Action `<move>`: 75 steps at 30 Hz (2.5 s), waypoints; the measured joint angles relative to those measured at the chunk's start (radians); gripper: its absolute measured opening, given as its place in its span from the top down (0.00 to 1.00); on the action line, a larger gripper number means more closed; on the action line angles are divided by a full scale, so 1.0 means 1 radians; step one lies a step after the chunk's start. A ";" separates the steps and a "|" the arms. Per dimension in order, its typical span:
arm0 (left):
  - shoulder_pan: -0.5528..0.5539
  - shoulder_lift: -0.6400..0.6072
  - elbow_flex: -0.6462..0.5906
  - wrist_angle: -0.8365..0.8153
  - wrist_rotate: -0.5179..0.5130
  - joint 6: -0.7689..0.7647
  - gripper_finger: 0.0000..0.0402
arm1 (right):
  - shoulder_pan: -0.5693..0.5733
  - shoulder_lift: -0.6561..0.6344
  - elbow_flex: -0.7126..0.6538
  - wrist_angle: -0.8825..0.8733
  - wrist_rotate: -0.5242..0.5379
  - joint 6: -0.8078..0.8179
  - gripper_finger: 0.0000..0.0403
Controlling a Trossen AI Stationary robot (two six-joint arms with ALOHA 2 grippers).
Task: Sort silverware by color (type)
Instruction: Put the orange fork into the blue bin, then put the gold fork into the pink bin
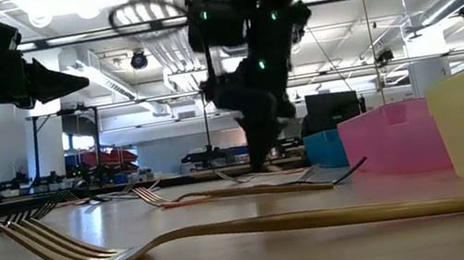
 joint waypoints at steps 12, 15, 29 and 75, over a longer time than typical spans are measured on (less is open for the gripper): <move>0.000 0.000 0.000 -0.002 0.000 0.000 0.84 | -0.169 -0.174 0.029 -0.318 0.073 -0.038 0.98; 0.000 0.000 0.000 -0.002 0.000 0.000 0.84 | -0.237 -0.226 0.028 -0.416 0.115 -0.044 0.98; 0.000 0.000 0.000 -0.001 0.000 0.000 0.84 | -0.602 -0.397 -0.065 -0.626 0.132 -0.060 0.98; 0.000 0.000 0.000 -0.001 0.000 0.000 0.84 | 0.079 -0.177 -0.057 0.046 -0.151 0.128 0.89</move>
